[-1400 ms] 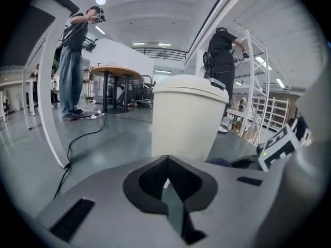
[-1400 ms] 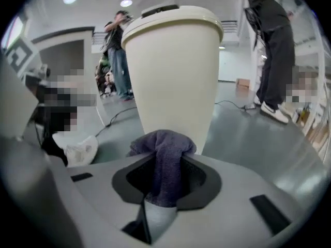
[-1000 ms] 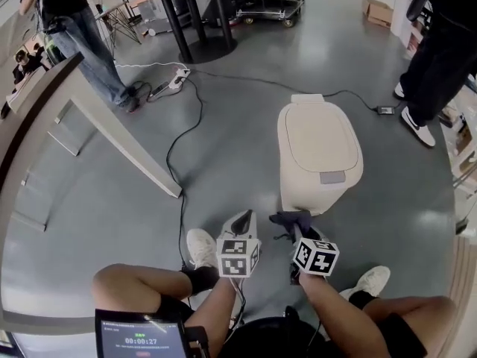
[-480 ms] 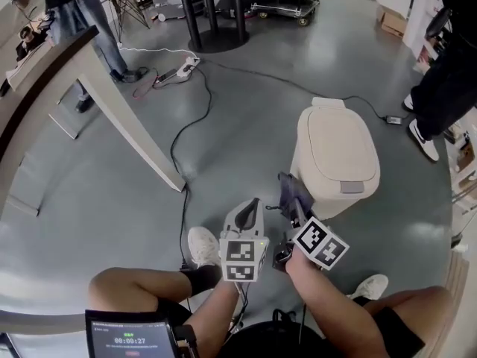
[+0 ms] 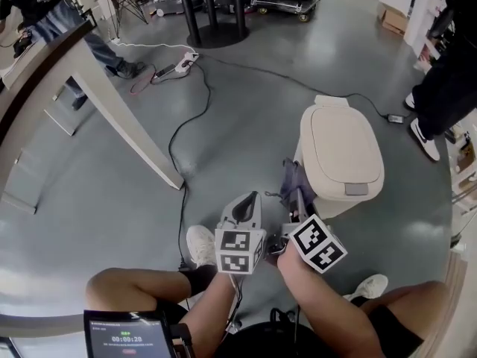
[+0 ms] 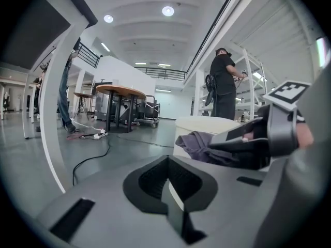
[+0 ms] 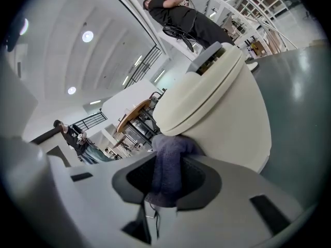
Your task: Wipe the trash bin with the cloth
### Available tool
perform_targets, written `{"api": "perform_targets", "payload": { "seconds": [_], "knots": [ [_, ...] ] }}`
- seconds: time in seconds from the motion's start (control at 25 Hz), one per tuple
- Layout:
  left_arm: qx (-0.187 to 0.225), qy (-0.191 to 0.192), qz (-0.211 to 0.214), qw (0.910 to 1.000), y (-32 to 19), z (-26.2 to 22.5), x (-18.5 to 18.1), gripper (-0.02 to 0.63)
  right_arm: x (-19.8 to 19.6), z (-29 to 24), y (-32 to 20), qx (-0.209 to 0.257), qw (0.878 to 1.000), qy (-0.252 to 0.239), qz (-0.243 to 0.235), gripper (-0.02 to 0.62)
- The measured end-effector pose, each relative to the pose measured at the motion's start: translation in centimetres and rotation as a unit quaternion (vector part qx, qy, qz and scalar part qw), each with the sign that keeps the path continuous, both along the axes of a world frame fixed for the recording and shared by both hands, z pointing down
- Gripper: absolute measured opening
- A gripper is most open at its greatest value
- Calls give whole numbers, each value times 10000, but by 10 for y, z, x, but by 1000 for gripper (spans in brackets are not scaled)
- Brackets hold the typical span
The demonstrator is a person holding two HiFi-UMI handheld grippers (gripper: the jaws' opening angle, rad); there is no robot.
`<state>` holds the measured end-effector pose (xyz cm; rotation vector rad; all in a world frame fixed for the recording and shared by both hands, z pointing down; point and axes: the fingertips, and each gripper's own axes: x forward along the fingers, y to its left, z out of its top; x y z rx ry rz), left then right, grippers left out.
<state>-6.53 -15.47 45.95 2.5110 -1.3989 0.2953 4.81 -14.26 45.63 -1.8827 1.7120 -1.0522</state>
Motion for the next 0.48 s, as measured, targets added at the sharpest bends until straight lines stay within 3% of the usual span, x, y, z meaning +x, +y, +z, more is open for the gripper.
{"api": "perform_targets", "payload": {
  "seconds": [0.48],
  "knots": [
    [-409, -189, -144, 9989, -11, 41, -34, 0, -6, 32, -16, -279, 9989, 344, -131, 94]
  ]
}}
